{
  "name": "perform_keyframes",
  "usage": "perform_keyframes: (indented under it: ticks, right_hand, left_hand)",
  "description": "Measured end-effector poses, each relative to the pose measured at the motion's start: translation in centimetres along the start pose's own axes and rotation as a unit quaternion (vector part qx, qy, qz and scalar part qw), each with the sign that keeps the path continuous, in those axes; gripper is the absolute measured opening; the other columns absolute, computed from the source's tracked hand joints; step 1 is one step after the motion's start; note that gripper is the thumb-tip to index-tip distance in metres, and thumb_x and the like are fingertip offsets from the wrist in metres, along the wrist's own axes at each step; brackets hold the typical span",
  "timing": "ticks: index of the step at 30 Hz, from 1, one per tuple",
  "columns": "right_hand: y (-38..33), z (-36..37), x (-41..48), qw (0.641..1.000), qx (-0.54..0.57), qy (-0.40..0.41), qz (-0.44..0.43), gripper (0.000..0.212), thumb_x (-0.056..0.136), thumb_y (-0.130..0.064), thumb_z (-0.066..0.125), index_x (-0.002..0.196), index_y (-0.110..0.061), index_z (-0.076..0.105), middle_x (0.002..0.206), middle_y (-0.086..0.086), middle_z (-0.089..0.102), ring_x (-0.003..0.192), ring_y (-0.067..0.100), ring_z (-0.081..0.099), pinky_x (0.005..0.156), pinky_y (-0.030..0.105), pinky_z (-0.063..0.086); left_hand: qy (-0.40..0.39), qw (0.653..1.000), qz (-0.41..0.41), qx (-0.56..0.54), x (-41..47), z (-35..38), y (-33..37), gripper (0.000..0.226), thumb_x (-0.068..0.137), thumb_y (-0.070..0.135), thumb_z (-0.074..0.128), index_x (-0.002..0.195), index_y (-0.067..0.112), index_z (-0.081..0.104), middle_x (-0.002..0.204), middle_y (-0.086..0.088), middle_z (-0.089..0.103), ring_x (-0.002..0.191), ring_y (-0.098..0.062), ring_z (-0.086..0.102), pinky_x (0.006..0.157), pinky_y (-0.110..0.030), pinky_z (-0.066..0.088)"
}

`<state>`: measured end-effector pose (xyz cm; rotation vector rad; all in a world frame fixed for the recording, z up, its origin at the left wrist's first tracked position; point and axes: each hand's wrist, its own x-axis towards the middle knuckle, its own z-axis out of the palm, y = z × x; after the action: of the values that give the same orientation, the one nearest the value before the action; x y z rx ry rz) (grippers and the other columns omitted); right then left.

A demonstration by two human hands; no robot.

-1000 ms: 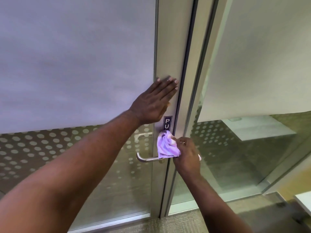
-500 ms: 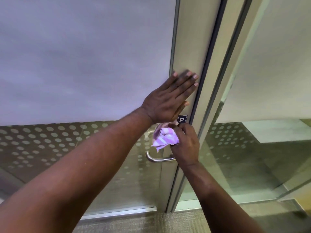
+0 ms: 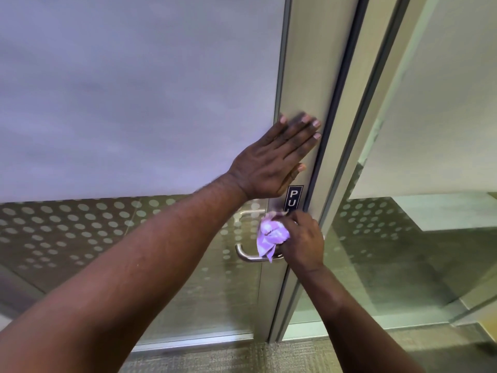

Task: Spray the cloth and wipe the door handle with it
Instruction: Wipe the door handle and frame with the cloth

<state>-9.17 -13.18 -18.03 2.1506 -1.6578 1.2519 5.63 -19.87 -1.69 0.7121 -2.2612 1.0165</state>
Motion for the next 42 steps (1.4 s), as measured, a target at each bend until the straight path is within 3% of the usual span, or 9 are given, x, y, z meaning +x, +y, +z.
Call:
perform_keyframes:
  ticks: [4,8,12,19,24,27,29,33,42]
  right_hand:
    - [0.0,-1.5,2.3,0.995,0.019,0.095,0.014,0.023,0.075,-0.021,0.077,0.097,-0.018,0.078,0.09,0.004,0.059,0.077,0.027,0.059,0.063,0.035,0.046]
    - [-0.2,-2.0,4.2,0.988,0.009,0.152,0.016,0.041,0.072,-0.012,0.086,0.108,-0.024,0.071,0.094,0.0,0.052,0.078,0.024,0.056,0.067,0.029,0.037]
    - [0.3,-1.3,3.1,0.993,-0.004,0.117,-0.02,0.044,0.07,-0.003,0.082,0.107,-0.02,0.068,0.098,0.0,0.051,0.081,0.025,0.057,0.065,0.032,0.041]
    - [1.0,-0.9,-0.2,1.0,-0.006,0.004,0.012,0.045,0.064,-0.017,0.091,0.107,-0.025,0.079,0.093,0.001,0.059,0.078,0.023,0.062,0.062,0.024,0.036]
    - [0.0,-3.3,2.8,0.997,-0.013,0.074,0.02,0.049,0.063,-0.017,0.08,0.111,-0.025,0.077,0.095,0.003,0.059,0.074,0.024,0.061,0.057,0.023,0.038]
    - [-0.6,-4.8,5.5,0.989,0.008,0.144,0.023,0.064,0.058,-0.013,0.079,0.119,-0.028,0.072,0.099,0.0,0.055,0.08,0.02,0.058,0.056,0.029,0.047]
    - [-0.8,-4.9,6.2,0.985,0.012,0.17,0.026,0.06,0.063,-0.016,0.079,0.121,-0.03,0.07,0.099,-0.002,0.053,0.083,0.019,0.058,0.058,0.031,0.048]
    - [0.3,-3.3,4.7,0.987,0.003,0.156,0.02,0.065,0.061,-0.014,0.089,0.123,-0.026,0.072,0.099,0.002,0.057,0.083,0.024,0.06,0.063,0.035,0.05]
    - [3.2,0.6,-1.2,0.996,0.017,0.078,0.034,0.077,0.062,0.0,0.087,0.128,-0.034,0.065,0.109,-0.004,0.053,0.089,0.025,0.059,0.071,0.033,0.05]
  left_hand:
    - [-0.009,1.0,0.001,0.0,0.0,-0.1,0.0,0.057,0.112,0.032,0.029,0.16,0.002,0.032,0.168,-0.019,0.031,0.157,-0.035,0.027,0.13,-0.049,0.011]
    - [-0.008,1.0,0.003,0.0,0.0,-0.1,0.1,0.056,0.111,0.03,0.031,0.16,0.001,0.033,0.168,-0.019,0.031,0.157,-0.035,0.027,0.13,-0.049,0.013]
    - [-0.012,1.0,0.005,0.003,0.1,-0.1,0.0,0.057,0.112,0.032,0.026,0.16,0.001,0.033,0.168,-0.019,0.032,0.157,-0.035,0.027,0.13,-0.049,0.012]
    - [-0.009,1.0,0.011,0.016,0.0,0.3,0.0,0.057,0.112,0.032,0.029,0.16,0.001,0.031,0.169,-0.02,0.029,0.158,-0.035,0.025,0.131,-0.049,0.012]
    - [0.0,1.0,0.011,0.029,0.0,0.5,-0.1,0.059,0.112,0.033,0.034,0.161,0.002,0.028,0.17,-0.018,0.028,0.159,-0.033,0.023,0.132,-0.046,0.005]
    - [0.014,1.0,0.008,0.025,0.0,0.6,0.0,0.059,0.111,0.032,0.041,0.16,0.0,0.031,0.168,-0.019,0.03,0.158,-0.034,0.025,0.131,-0.047,0.01]
    - [0.022,1.0,0.006,0.016,0.0,0.6,0.1,0.058,0.11,0.029,0.046,0.159,0.0,0.034,0.168,-0.02,0.032,0.157,-0.034,0.027,0.131,-0.048,0.014]
    - [0.006,1.0,0.011,0.022,0.1,0.5,-0.1,0.058,0.111,0.033,0.039,0.16,0.001,0.032,0.168,-0.018,0.032,0.157,-0.034,0.028,0.13,-0.048,0.015]
    - [-0.006,0.999,0.013,0.029,0.0,0.4,0.0,0.056,0.113,0.031,0.028,0.16,0.001,0.032,0.168,-0.019,0.032,0.157,-0.034,0.028,0.13,-0.048,0.013]
